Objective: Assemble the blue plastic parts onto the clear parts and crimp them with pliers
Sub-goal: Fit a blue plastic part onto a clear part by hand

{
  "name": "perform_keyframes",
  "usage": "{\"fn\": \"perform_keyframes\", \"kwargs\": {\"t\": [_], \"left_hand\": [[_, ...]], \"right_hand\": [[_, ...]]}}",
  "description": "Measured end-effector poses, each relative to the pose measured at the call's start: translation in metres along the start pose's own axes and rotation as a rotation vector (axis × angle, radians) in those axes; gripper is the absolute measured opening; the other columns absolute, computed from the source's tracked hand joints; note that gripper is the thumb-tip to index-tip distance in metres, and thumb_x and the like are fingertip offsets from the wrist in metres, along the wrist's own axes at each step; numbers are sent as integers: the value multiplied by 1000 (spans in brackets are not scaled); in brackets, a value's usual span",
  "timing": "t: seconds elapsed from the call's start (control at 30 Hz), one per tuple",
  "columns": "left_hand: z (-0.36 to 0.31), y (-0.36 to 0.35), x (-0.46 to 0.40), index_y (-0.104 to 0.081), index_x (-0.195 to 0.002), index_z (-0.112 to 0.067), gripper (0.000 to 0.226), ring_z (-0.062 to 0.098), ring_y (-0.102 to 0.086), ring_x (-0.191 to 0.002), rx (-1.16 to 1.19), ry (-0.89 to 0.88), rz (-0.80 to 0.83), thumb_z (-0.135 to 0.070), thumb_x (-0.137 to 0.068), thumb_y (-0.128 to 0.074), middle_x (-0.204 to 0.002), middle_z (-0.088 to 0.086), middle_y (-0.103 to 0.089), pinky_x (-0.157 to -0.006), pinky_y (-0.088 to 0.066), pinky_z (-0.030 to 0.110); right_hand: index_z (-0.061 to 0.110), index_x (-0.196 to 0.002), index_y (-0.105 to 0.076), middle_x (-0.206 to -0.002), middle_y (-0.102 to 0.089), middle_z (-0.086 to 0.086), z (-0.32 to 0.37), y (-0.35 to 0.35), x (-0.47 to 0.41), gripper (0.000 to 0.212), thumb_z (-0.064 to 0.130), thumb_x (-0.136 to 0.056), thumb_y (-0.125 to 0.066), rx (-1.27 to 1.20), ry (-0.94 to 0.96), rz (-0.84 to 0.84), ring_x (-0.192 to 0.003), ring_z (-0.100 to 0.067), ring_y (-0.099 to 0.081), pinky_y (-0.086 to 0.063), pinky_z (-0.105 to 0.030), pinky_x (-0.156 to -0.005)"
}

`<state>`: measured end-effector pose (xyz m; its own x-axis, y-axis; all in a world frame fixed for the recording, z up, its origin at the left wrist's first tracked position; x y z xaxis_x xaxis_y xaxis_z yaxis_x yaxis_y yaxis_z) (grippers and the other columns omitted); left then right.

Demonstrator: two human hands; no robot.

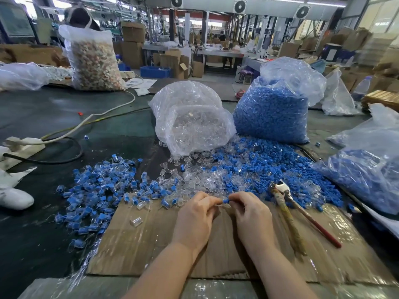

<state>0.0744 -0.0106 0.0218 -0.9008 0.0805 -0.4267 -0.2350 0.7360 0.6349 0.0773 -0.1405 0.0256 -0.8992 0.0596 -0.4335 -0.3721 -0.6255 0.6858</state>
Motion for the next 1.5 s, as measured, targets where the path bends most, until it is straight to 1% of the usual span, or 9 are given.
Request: {"fn": "perform_keyframes", "kwargs": {"t": [0.17, 0.37, 0.47, 0.63, 0.73, 0.87, 0.93, 1.13, 1.5], "left_hand": [[1, 4, 0, -72, -98, -20, 15, -1, -45, -82, 2, 14, -39, -14, -86, -64, -90, -14, -45, -75, -34, 2], [4, -1, -1, -71, -99, -18, 15, 10, -56, -84, 65, 49, 17, -15, -88, -61, -90, -6, -58, -78, -45, 21], [4, 0, -2, -71, -98, -19, 14, 6, -55, -82, 67, 56, 14, -20, -85, -66, -88, -9, -58, -76, -43, 16], [16, 4, 0, -63, -95, -24, 25, -9, -57, -75, 218, 204, -40, -3, -83, -64, -80, -16, -60, -70, -43, 3], [21, 5, 1, -62, -90, -26, 24, -14, -56, -73, 271, 260, -57, -4, -82, -67, -76, -17, -61, -66, -41, 0], [26, 5, 1, -60, -78, -35, 27, -3, -63, -69, 320, 298, -57, -9, -84, -66, -73, -10, -67, -69, -50, 12], [28, 3, 1, -61, -78, -34, 28, 3, -65, -67, 366, 322, -38, -7, -85, -65, -73, -4, -69, -68, -54, 19], [29, -1, 1, -63, -79, -25, 24, 6, -67, -66, 499, 354, 7, -2, -85, -62, -73, 1, -69, -60, -51, 14], [27, -5, 3, -65, -77, -19, 23, 2, -62, -60, 559, 347, 80, 3, -84, -62, -70, 3, -66, -60, -51, 15]], "right_hand": [[16, -86, -67, -82, -64, 10, -1, 3, 4, 9, 8, -85, -64, -54, 3, -9, -79, -10, -58, -42, -21, -73], [18, -83, -64, -79, -64, 9, -5, 2, 4, 4, 16, -87, -64, -119, -51, 16, -78, -12, -58, -46, -28, -75], [19, -84, -63, -80, -63, 9, -4, 0, 4, 5, 21, -88, -63, -120, -48, 48, -79, -11, -57, -46, -27, -74], [20, -83, -61, -79, -63, 9, -2, -2, 5, 7, 25, -89, -61, -120, -31, 92, -77, -10, -57, -46, -26, -71], [19, -83, -61, -78, -63, 9, 2, -2, 6, 9, 26, -89, -61, -115, 7, 100, -76, -10, -56, -45, -27, -70], [18, -79, -60, -75, -60, 10, 7, -4, 8, 12, 26, -88, -62, -104, 60, 113, -73, -8, -53, -36, -17, -64], [18, -79, -60, -75, -60, 9, 9, -6, 8, 13, 26, -88, -61, -68, 88, 117, -72, -8, -50, -33, -18, -64], [20, -75, -56, -73, -58, 8, 9, -9, 9, 15, 26, -86, -63, 8, 118, 121, -70, -10, -48, -26, -20, -61], [14, -69, -57, -68, -61, 0, 14, -11, 10, 18, 21, -80, -70, 54, 185, 95, -68, -21, -56, -39, -30, -62]]}}
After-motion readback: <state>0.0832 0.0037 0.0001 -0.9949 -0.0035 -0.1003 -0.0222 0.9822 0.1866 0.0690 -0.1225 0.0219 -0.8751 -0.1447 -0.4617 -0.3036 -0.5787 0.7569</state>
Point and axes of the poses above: each hand's wrist, its own x-axis away from the middle knuckle, its own y-axis out of the back of the hand, z = x × y, the point moved 7 cm from there along -x, towards the middle knuckle
